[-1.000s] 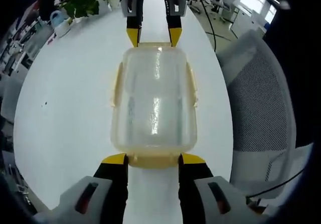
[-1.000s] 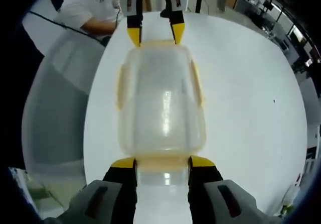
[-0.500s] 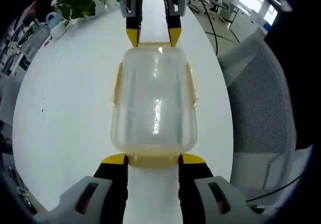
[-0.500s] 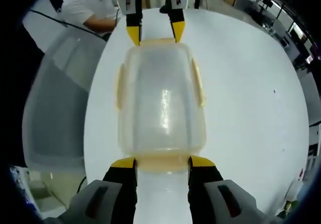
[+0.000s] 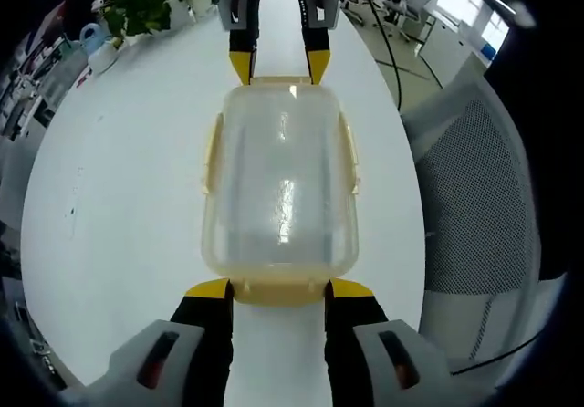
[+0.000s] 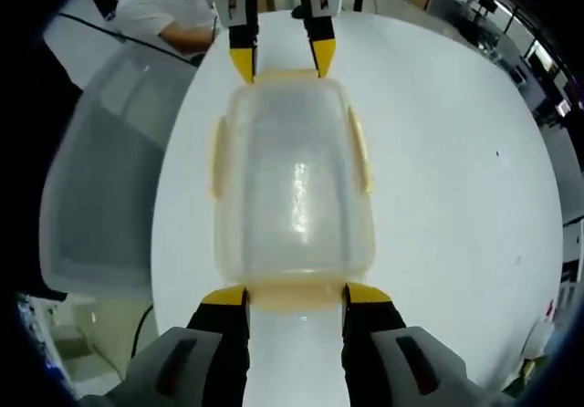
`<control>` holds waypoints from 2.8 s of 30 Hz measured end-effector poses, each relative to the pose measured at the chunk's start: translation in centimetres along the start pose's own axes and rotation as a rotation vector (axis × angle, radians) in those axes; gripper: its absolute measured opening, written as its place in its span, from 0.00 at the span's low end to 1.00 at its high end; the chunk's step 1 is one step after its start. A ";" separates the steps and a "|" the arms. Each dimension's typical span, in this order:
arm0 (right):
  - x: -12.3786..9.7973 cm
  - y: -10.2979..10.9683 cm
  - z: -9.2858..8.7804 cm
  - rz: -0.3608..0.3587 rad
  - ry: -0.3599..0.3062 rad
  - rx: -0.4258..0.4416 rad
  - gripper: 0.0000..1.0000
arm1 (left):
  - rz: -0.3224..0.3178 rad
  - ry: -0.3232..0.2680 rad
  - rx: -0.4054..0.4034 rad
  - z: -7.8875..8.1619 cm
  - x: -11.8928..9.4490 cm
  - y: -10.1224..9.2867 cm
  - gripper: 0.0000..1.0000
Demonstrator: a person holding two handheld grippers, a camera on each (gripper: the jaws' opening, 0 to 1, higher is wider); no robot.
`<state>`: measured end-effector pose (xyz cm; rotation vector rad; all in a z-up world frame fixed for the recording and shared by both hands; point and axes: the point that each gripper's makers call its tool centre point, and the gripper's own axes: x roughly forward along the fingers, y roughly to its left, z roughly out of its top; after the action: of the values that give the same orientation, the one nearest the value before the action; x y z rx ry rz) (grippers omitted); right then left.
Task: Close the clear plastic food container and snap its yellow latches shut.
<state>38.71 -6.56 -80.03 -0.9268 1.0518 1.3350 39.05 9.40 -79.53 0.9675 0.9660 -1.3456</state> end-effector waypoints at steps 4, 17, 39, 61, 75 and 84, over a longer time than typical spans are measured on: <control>-0.1 -0.1 -0.6 0.000 0.001 0.005 0.37 | 0.000 0.000 0.004 0.5 0.2 0.1 0.38; -0.5 -0.3 -2.0 -0.005 0.009 0.016 0.37 | -0.005 0.002 0.012 1.8 1.0 0.5 0.38; -0.1 0.1 -3.0 -0.019 0.029 0.013 0.38 | -0.001 0.015 0.013 2.5 1.7 -0.1 0.38; 0.4 0.5 -2.9 -0.045 0.026 -0.011 0.38 | 0.010 0.017 0.010 1.9 2.0 -0.7 0.38; -0.3 1.0 -2.8 -0.058 -0.076 -0.042 0.40 | 0.024 0.024 0.003 1.7 1.8 -1.3 0.40; -0.8 1.0 -3.0 -0.062 -0.074 -0.039 0.42 | 0.034 0.010 -0.018 1.8 1.2 -1.7 0.44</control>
<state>37.58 -9.60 -80.03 -0.9251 0.9365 1.3328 37.37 7.30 -80.13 0.9737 0.9643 -1.3028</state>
